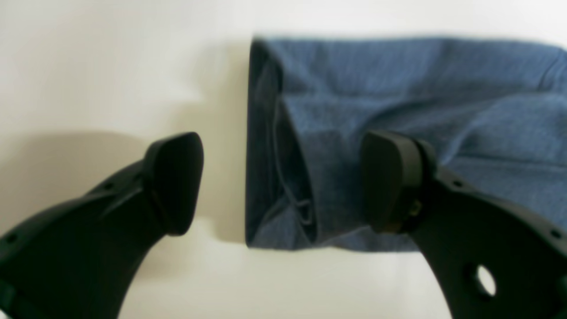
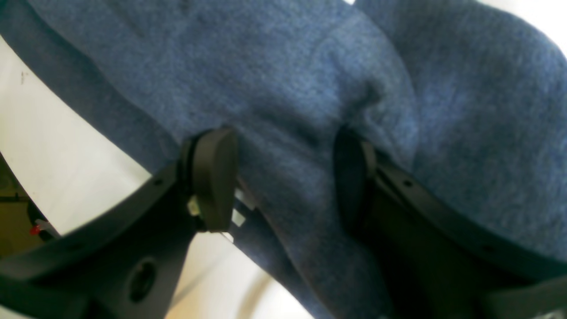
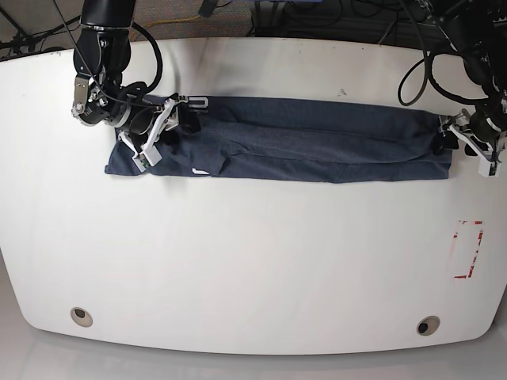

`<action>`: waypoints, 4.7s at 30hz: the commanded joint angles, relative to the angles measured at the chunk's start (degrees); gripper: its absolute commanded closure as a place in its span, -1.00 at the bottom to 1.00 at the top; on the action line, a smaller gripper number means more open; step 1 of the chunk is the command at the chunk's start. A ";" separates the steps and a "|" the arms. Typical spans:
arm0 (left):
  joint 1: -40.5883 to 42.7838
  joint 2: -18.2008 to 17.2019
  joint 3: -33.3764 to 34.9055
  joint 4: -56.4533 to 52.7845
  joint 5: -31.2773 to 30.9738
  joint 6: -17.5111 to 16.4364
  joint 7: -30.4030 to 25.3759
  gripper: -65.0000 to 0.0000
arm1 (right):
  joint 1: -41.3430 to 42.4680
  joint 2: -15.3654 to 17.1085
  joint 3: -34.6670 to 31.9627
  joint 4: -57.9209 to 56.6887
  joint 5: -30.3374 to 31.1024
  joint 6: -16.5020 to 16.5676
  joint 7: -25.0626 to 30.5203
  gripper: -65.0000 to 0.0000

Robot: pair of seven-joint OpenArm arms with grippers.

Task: Fold the T-shirt properly
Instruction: 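Release and regrasp the folded shirt ends with both grippers, then fold the shirt end held by the left gripper toward the right gripper, then fold the shirt end held by the right gripper toward the left gripper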

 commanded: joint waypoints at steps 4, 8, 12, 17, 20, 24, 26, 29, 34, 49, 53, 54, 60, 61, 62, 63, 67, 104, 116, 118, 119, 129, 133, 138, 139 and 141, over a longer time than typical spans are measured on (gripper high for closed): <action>-0.92 -1.47 1.96 -4.07 -0.97 -0.08 -4.71 -0.61 | 0.41 0.61 0.30 0.80 0.12 -0.07 -0.01 -0.01; -0.75 -1.56 3.64 -6.09 -1.06 -0.08 -4.80 -0.60 | 0.32 0.61 0.39 0.80 0.12 -0.07 0.08 -0.01; -0.57 -1.30 4.51 -6.27 -1.06 -0.08 -4.80 -0.58 | 0.50 0.52 0.39 0.80 0.12 -0.07 0.08 -0.01; -0.57 -1.12 6.54 -6.18 -1.06 -0.08 -4.80 0.26 | 0.67 0.44 0.39 0.71 -0.41 -0.07 0.08 0.00; -0.57 -1.12 6.80 -5.83 -1.06 -0.08 -4.80 0.93 | 0.76 0.52 0.39 0.45 -0.41 -0.07 0.96 0.22; 0.13 -1.12 6.54 -0.73 -1.06 -0.08 -4.80 0.92 | 0.76 0.52 0.22 0.19 -0.41 -0.07 1.58 0.55; 1.54 -1.03 6.62 3.14 -1.06 -0.08 -4.80 0.92 | 0.76 0.52 0.13 -1.13 -0.41 -0.07 1.58 0.58; 2.77 0.46 6.89 10.43 -0.88 -0.08 -4.44 0.91 | 1.03 0.52 0.30 -3.59 -0.49 -0.07 1.75 0.58; 5.84 1.96 11.20 22.39 -0.80 -0.08 -4.36 0.91 | 1.55 0.61 0.22 -5.18 -0.49 -0.07 1.75 0.58; 4.61 10.48 32.21 29.69 -0.71 -0.08 -4.36 0.91 | 1.55 0.61 -0.05 -5.09 -0.49 -0.07 3.16 0.58; 4.53 12.42 36.34 29.16 -0.71 1.81 -4.36 0.91 | 1.55 0.61 -0.05 -5.09 -0.49 -0.07 3.25 0.58; 4.53 12.86 36.95 28.81 -0.71 2.16 -4.36 0.91 | 1.55 0.61 -0.05 -5.09 -0.49 -0.07 3.25 0.58; 4.35 15.50 38.36 25.91 2.28 3.04 -4.36 0.90 | 1.55 0.61 -0.05 -5.09 -0.49 -0.07 3.34 0.58; 4.00 15.85 38.54 25.82 3.16 2.95 -4.36 0.90 | 1.55 0.61 -0.05 -5.09 -0.49 -0.07 3.34 0.58; 3.74 16.20 38.89 25.82 4.04 2.87 -4.36 0.90 | 1.55 0.61 -0.05 -5.00 -0.49 -0.07 3.34 0.58; 3.56 16.73 39.24 25.82 5.01 2.78 -4.36 0.90 | 1.55 0.61 -0.05 -5.00 -0.49 -0.07 3.34 0.58; 3.30 16.81 40.91 25.64 6.24 2.87 -4.36 0.88 | 1.55 0.61 -0.05 -5.00 -0.49 -0.07 3.34 0.58; 1.01 9.78 40.91 16.94 6.24 2.78 -4.71 0.24 | 5.69 2.99 19.73 3.97 10.06 -0.07 -7.30 -0.43; 1.10 8.37 40.91 13.69 5.97 2.69 -8.14 0.24 | 8.67 6.06 30.63 -12.21 10.50 -0.07 -9.85 -0.48; 0.83 8.46 40.82 13.69 5.97 2.78 -8.14 0.24 | 8.41 5.54 30.46 -12.47 10.50 -0.07 -9.85 -0.48; 0.83 8.55 40.82 13.69 5.97 2.78 -8.14 0.24 | 8.15 5.01 30.46 -12.47 10.58 -0.07 -9.85 -0.48; 0.75 8.73 40.91 14.57 5.80 2.87 -7.96 0.24 | 6.65 -1.67 28.87 -12.39 10.14 -0.07 -10.03 -0.44; 0.66 8.73 40.91 14.30 6.06 2.95 -8.05 0.24 | 6.65 -2.29 25.89 -12.39 10.14 -0.07 -8.53 -0.02; 0.66 8.73 40.91 14.13 6.15 2.95 -7.96 0.24 | 6.65 -2.29 23.07 -12.21 10.58 -0.07 -6.51 0.78; 0.66 8.73 40.91 14.13 6.15 2.95 -7.96 0.24 | 6.65 -2.11 22.72 -11.68 10.58 -0.07 -6.51 0.94; 0.66 8.81 40.91 14.13 6.15 2.95 -7.96 0.24 | 6.56 -2.20 22.63 -8.34 10.14 -0.07 -6.60 1.00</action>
